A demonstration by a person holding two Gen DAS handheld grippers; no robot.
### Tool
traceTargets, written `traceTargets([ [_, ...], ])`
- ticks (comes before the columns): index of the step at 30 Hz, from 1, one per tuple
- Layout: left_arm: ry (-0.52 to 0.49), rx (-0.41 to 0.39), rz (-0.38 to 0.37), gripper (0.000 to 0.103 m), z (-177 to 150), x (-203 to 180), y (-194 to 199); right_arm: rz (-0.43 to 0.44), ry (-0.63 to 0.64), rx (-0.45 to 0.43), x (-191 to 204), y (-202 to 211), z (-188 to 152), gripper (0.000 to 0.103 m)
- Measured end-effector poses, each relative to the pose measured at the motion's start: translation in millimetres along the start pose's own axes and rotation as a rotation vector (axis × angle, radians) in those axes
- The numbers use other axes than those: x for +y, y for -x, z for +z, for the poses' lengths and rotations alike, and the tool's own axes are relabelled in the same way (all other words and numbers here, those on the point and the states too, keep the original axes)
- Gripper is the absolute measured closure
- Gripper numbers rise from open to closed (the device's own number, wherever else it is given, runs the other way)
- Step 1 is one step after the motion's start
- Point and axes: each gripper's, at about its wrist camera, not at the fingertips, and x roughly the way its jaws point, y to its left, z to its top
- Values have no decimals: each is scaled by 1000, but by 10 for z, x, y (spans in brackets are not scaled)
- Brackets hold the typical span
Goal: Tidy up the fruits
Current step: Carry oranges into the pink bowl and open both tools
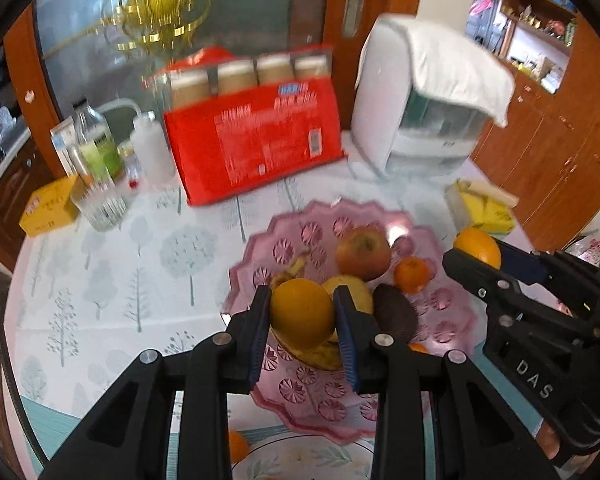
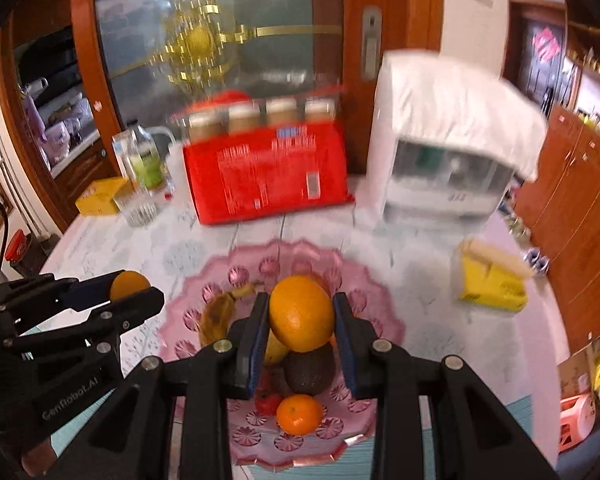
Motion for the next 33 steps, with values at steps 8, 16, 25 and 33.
traceTargets([
  [8,-11,92,50,73,-107,16,-571,26,-8,89,-74,-586,-158,71],
  [16,-26,129,82,71,-202,37,-788,30,8,133,-104,-857,-266,71],
  [25,-17,90,94,36,-244,48,-628,58,-21,132,-146,-848,-320,62],
  [33,17,76,96,35,-300,111,-429,89,-59,110,-152,-677,-315,51],
])
